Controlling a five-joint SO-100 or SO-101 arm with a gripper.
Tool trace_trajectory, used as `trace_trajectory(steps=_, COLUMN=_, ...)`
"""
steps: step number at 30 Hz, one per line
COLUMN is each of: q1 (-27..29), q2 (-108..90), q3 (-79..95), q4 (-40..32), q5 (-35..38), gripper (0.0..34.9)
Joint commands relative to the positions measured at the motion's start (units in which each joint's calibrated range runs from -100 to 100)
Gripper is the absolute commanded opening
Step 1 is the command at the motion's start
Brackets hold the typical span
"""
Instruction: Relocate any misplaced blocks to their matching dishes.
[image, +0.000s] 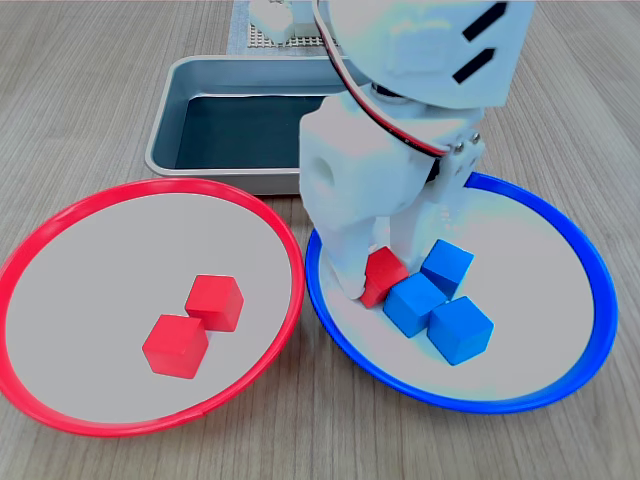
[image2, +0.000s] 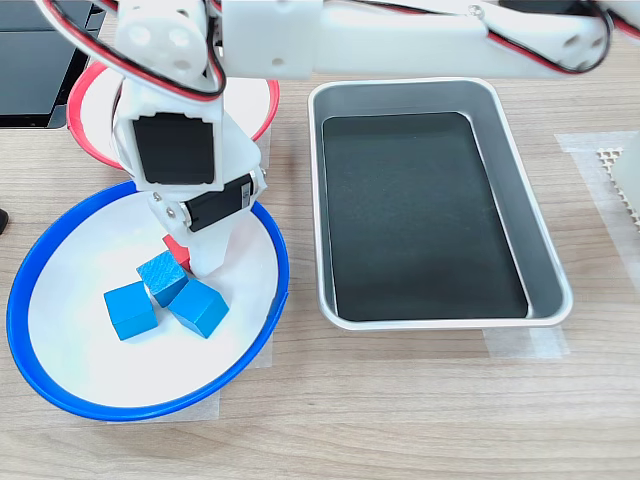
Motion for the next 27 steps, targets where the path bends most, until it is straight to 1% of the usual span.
trace_trajectory(steps=1, q1=-0.1, q2=-5.4, q3=0.5, q4=0.4, q5=-0.5, gripper=0.3)
trace_trajectory(steps=8, q1=0.0, q2=-16.7, q3=8.0, q4=-0.9, q5=-2.2, gripper=0.3)
trace_trajectory(steps=12, q1=1.5, q2=-21.3, q3=10.3, q4=-2.3, q5=-3.9, gripper=0.3)
trace_trajectory(steps=16, q1=5.3, q2=-23.4, q3=13.9, q4=-4.9, q5=-6.1, gripper=0.3)
trace_trajectory(steps=19, q1=9.7, q2=-23.5, q3=15.6, q4=-4.9, q5=-7.0, gripper=0.3)
trace_trajectory(steps=23, q1=15.7, q2=-22.9, q3=16.6, q4=-3.4, q5=-5.3, gripper=0.3)
trace_trajectory(steps=27, q1=18.8, q2=-21.1, q3=16.6, q4=-2.8, q5=-4.3, gripper=0.3)
